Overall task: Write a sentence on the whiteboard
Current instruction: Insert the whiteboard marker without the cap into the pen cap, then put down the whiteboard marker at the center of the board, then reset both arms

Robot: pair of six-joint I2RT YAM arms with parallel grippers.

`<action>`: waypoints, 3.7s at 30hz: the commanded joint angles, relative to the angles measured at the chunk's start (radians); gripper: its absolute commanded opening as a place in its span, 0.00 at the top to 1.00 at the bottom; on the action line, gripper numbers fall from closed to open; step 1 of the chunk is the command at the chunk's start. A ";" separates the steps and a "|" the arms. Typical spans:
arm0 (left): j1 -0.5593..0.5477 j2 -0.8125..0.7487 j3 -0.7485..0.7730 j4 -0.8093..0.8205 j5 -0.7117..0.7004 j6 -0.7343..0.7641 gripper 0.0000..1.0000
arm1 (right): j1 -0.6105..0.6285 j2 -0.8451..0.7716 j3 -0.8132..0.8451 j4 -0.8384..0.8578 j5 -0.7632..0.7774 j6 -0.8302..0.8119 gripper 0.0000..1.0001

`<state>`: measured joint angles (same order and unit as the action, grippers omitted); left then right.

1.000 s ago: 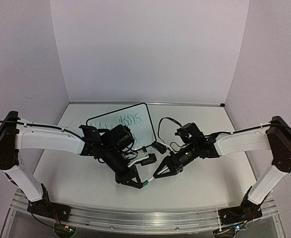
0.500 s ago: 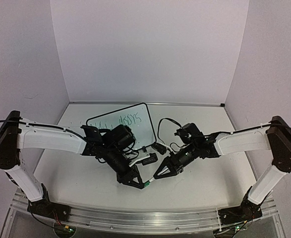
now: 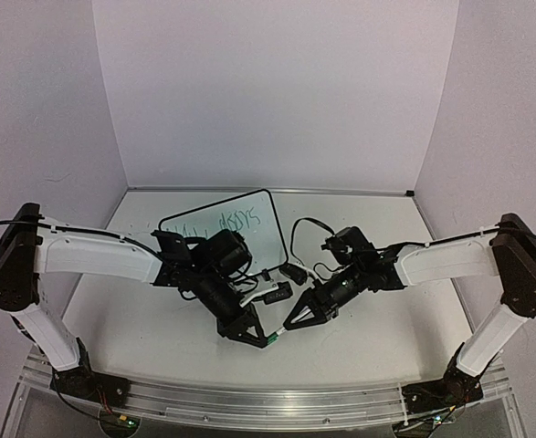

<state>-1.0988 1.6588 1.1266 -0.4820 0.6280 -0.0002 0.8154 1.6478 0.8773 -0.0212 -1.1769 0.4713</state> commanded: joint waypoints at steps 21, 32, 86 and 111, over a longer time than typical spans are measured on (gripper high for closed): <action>0.116 -0.145 -0.062 0.241 -0.160 -0.084 0.58 | -0.170 -0.132 0.022 -0.076 0.300 -0.040 1.00; 0.222 -0.266 -0.169 0.245 -0.435 -0.237 0.27 | -0.292 -0.054 0.051 -0.054 0.645 -0.026 1.00; 1.131 -0.495 -0.585 0.774 -0.840 -0.282 0.02 | -0.784 -0.497 -0.104 0.072 1.119 -0.250 0.08; 1.131 -0.394 -0.797 1.032 -0.946 -0.234 0.01 | -0.785 -0.478 -0.590 0.654 1.430 -0.305 0.09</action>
<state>0.0330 1.2570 0.2972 0.5158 -0.3004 -0.2337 0.0288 1.1744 0.2896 0.5416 0.2168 0.1625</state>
